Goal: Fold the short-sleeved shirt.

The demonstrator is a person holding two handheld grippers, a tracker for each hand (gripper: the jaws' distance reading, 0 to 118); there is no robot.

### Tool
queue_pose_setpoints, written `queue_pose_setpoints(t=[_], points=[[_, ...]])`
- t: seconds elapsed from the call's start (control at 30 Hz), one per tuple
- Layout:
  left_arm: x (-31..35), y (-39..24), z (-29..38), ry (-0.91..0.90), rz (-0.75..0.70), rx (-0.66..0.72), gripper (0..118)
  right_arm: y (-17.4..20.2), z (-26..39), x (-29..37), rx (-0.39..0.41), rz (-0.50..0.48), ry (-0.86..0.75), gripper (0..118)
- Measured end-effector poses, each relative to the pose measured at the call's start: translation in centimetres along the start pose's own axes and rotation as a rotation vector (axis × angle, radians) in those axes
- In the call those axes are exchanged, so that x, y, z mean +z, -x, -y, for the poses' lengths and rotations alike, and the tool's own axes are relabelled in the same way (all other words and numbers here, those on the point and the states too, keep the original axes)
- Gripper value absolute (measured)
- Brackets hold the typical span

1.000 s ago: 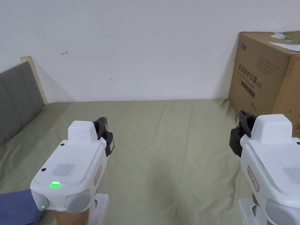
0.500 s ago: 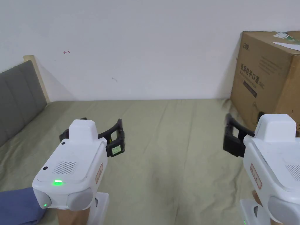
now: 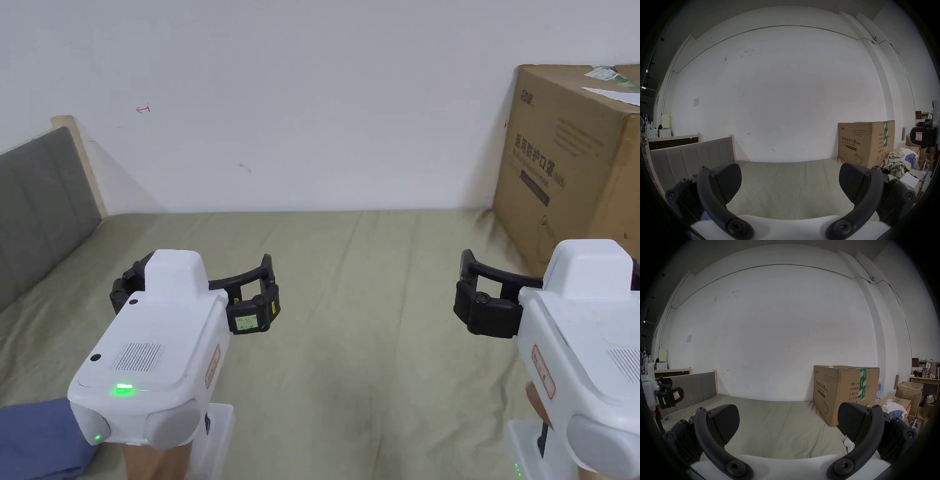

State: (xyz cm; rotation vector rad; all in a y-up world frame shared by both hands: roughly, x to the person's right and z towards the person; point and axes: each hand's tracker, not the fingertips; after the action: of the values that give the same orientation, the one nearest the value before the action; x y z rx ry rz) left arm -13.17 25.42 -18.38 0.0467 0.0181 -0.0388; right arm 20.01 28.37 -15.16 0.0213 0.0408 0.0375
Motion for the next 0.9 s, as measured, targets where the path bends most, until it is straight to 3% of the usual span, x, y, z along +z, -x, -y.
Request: queue_pose_setpoints(t=[0.9], points=[[0.12, 0.35, 0.35, -0.027, -0.016, -0.002, 118, 0.23, -0.10, -0.23, 0.017, -0.002, -0.007, 118]])
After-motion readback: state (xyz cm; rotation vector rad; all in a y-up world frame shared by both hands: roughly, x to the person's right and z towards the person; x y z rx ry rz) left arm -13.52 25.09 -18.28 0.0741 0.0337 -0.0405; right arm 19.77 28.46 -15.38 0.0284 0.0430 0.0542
